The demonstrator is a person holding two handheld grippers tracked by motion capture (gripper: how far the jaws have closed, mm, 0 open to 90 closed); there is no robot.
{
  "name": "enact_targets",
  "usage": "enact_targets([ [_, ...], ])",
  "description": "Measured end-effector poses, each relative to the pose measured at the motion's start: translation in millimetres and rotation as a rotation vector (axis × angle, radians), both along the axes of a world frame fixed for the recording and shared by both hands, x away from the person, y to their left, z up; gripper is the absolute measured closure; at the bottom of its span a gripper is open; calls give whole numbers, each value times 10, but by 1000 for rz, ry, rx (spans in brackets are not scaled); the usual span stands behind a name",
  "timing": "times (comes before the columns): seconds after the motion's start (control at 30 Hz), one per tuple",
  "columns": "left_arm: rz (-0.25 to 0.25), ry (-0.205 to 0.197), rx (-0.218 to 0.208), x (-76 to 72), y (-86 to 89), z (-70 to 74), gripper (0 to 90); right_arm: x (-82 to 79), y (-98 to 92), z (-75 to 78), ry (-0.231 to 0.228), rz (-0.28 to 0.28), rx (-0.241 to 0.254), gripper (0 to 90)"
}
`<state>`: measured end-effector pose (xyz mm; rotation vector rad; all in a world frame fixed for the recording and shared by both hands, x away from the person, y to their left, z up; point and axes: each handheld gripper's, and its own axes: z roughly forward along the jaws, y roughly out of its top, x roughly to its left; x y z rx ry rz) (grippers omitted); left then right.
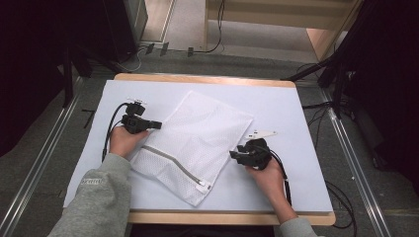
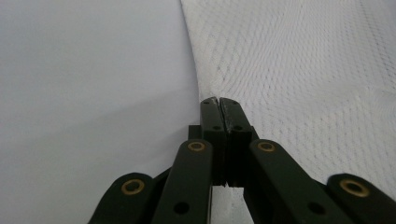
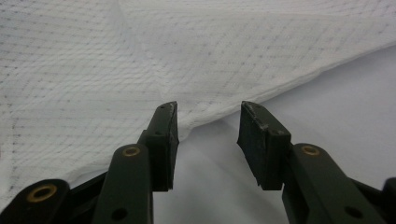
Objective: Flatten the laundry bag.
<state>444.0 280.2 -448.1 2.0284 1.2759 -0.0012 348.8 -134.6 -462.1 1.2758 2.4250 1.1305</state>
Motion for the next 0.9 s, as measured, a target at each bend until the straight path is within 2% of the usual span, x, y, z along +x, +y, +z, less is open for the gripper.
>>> enact_targets([
  [0.17,-5,11,7,-25,16,-11,900,-3,99,-13,9,14,7,530],
  [0.3,-11,17,1,-38,12,-20,900,7,181,-56,17,27,-17,539],
  [0.37,-14,23,-6,-41,15,-23,900,5,220,-83,12,33,-39,578],
  [0.5,-17,32,-11,-42,14,-34,900,-20,256,-92,-35,17,-82,715],
  [0.57,-20,36,-13,-43,8,-36,900,-14,236,-93,-27,22,-70,840],
  [0.6,-18,36,-15,-44,3,-35,900,-9,229,-94,-17,30,-59,864],
  [0.7,-21,36,-20,-50,5,-26,900,2,226,-78,-7,46,-62,900],
  [0.9,-19,28,-37,-64,18,-11,900,48,152,-44,18,42,-53,900],
])
